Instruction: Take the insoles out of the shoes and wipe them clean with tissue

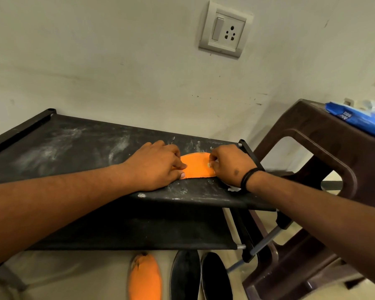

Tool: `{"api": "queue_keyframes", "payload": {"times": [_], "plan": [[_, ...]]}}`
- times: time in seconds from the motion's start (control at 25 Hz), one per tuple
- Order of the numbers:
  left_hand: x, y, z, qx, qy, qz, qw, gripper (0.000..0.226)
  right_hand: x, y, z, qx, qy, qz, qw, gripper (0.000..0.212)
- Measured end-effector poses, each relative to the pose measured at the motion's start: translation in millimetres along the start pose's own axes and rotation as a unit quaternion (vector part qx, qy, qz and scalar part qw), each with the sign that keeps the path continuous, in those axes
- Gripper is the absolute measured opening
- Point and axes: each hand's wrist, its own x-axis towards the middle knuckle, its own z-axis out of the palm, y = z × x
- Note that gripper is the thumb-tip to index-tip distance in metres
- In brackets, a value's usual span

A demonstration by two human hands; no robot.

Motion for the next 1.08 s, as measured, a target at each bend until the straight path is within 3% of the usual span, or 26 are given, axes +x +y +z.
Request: {"api": "queue_keyframes", "payload": {"times": [0.2,0.32,0.4,0.64,0.76,0.88,1.0,1.08], "plan": [[1.3,0.4,1.2,0.011,0.022,0.003,1.000,0.040,-16.8,-35.1,1.0,0.057,-0.016,-0.114,0.992,0.021],[2.2,-1.2,2.6,0.001,0.033,-0.003,0.999,0.040,4.9,-19.1,-2.5,-0.020,-0.002,-0.058,0.998,0.022],[1.6,-1.3,3.1,-0.001,0.036,-0.008,0.999,0.040,14.3,-13.1,0.4,-0.015,0.009,0.000,1.000,0.021],[0.7,-2.9,3.9,-0.002,0.063,-0.032,0.998,0.041,-0.5,-33.6,6.1,0.054,-0.009,-0.051,0.997,0.021],[1.3,-3.4,4.1,-0.016,0.062,-0.034,0.997,0.044,12.7,-17.2,3.3,-0.021,0.012,0.014,1.000,0.017],[3.8,-2.0,4.1,-0.005,0.064,-0.034,0.997,0.046,17.6,-22.5,8.3,-0.009,0.042,0.064,0.997,0.011],[4.9,0.2,3.8,0.009,0.071,-0.038,0.997,0.045,16.7,-41.2,10.4,0.050,0.044,0.044,0.997,0.015],[2.7,-2.3,3.8,0.006,0.070,-0.046,0.997,0.046,11.8,-48.8,10.0,0.078,0.028,-0.013,0.996,0.018]]}}
